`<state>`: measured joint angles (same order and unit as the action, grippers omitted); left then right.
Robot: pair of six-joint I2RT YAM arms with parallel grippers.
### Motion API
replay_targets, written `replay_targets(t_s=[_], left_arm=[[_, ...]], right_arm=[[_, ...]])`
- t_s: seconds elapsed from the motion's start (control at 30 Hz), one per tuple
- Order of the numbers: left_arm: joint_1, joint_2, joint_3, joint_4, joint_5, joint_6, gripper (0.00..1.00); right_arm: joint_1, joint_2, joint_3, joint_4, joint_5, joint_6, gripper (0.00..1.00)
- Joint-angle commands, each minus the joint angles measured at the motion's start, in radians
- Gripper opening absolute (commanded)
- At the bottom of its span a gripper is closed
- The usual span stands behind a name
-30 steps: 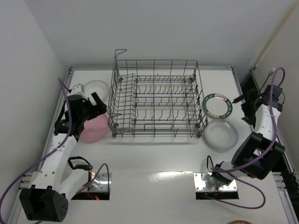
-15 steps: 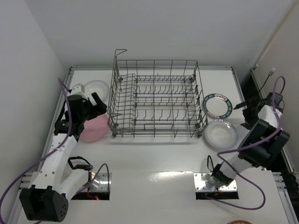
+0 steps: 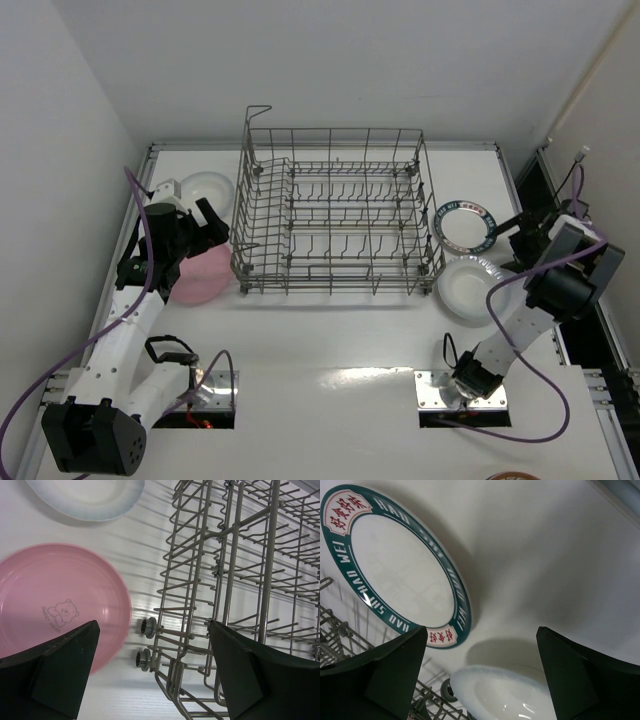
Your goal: Load the plates into the dish rack
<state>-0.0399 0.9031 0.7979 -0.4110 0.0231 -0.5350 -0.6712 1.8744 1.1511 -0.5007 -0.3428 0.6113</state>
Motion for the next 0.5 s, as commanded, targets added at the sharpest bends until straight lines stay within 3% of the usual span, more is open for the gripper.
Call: replay_targets(t_s=[0.0,0.13,0.33,0.43,0.47], left_arm=[[-0.008,-0.01,0.038,0.018,0.012,0.0,0.89],[-0.008,-0.01,0.038,0.018,0.012,0.009,0.89],[-0.008,-0.01,0.038,0.018,0.012,0.009,0.89],[-0.008,-0.01,0.038,0.018,0.012,0.009,0.89],[-0.008,-0.01,0.038,0.018,0.012,0.009,0.89]], right_arm=[[0.035,0.069,0.065,0.04,-0.09,-0.047,0.88],[0.035,0.117,0.064,0.091,-0.157,-0.047,0.82],[0.035,0.195,0.082,0.129,-0.262,-0.047,0.65],[0.035,0.216,0.082,0.142,-0.294,-0.047,0.5],[0.024,0.229,0.082,0.152,-0.306,-0.047,0.37]])
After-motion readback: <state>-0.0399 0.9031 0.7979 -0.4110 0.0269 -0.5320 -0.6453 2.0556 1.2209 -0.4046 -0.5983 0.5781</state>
